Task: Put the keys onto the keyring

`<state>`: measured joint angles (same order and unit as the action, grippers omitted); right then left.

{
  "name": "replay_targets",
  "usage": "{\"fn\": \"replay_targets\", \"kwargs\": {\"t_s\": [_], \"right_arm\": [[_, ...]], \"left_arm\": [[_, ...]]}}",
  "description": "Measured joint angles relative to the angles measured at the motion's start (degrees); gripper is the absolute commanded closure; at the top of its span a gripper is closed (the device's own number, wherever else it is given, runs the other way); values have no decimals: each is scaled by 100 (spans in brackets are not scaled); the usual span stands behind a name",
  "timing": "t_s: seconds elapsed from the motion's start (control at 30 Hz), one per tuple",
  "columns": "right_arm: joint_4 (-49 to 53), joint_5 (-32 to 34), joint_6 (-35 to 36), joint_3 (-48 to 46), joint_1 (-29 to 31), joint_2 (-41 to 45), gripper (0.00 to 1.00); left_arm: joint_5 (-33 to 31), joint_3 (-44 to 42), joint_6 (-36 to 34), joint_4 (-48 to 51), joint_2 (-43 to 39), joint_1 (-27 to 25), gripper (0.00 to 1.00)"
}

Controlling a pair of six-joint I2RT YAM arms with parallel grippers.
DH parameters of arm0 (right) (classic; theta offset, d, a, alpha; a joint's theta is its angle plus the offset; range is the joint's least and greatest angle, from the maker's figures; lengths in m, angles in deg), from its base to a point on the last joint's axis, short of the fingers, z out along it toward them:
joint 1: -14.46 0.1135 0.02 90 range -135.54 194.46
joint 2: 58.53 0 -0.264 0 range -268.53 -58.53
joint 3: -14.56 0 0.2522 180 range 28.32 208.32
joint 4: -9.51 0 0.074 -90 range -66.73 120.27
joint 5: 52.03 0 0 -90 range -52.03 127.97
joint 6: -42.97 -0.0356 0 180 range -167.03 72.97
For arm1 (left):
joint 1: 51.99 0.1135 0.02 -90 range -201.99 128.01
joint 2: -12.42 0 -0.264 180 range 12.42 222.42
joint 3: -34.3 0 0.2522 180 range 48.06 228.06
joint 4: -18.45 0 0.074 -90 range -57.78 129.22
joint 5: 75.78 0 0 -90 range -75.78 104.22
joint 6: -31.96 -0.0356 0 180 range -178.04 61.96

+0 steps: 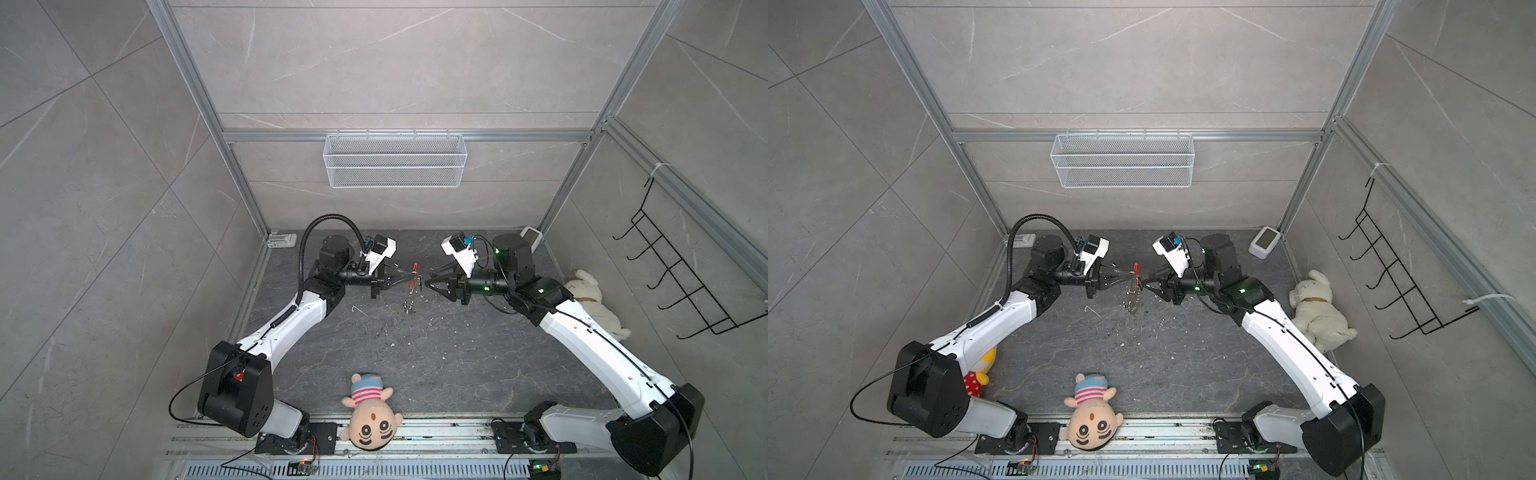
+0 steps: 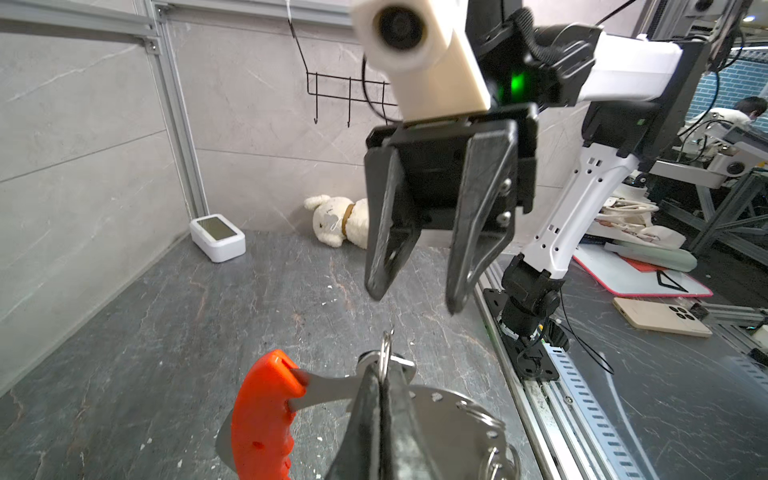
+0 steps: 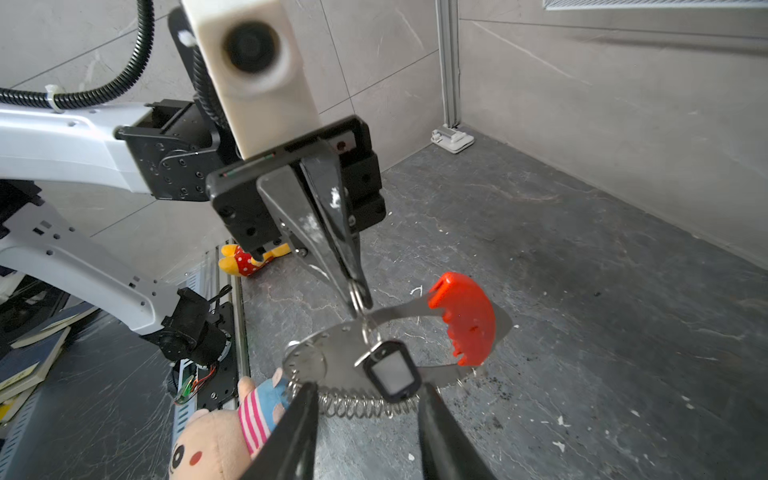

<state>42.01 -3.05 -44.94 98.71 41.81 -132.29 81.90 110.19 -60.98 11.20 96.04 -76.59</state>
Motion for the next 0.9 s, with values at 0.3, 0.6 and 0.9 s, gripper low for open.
{"fn": "replay_targets", "kwargs": {"t_s": [0.3, 0.6, 0.9], "right_arm": [[-44, -48, 7, 195, 26, -382, 56], [-22, 92, 92, 400, 210, -385, 69], [70, 190, 258, 511, 319, -457, 94]], "left_arm": [[153, 0, 433, -339, 0, 0, 100], [192, 0, 472, -345, 0, 0, 100], [90, -2, 673, -446, 17, 22, 100]]}}
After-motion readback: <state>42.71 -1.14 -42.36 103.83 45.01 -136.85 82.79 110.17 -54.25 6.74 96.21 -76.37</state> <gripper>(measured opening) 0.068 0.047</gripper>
